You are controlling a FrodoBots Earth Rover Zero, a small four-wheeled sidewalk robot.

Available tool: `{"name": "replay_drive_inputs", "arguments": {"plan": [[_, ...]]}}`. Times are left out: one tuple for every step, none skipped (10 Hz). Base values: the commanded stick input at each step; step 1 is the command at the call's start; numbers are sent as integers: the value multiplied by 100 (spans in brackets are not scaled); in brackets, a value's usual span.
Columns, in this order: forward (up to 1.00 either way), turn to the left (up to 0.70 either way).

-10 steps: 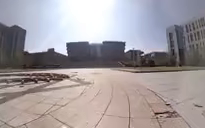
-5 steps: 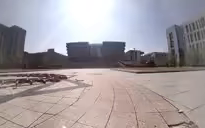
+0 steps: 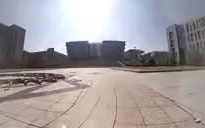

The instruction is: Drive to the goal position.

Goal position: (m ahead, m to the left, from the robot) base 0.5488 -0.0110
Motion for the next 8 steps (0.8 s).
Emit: {"name": "replay_drive_inputs", "arguments": {"plan": [[70, 0], [70, 0], [70, 0], [70, 0], [70, 0], [70, 0], [70, 0], [70, 0]]}}
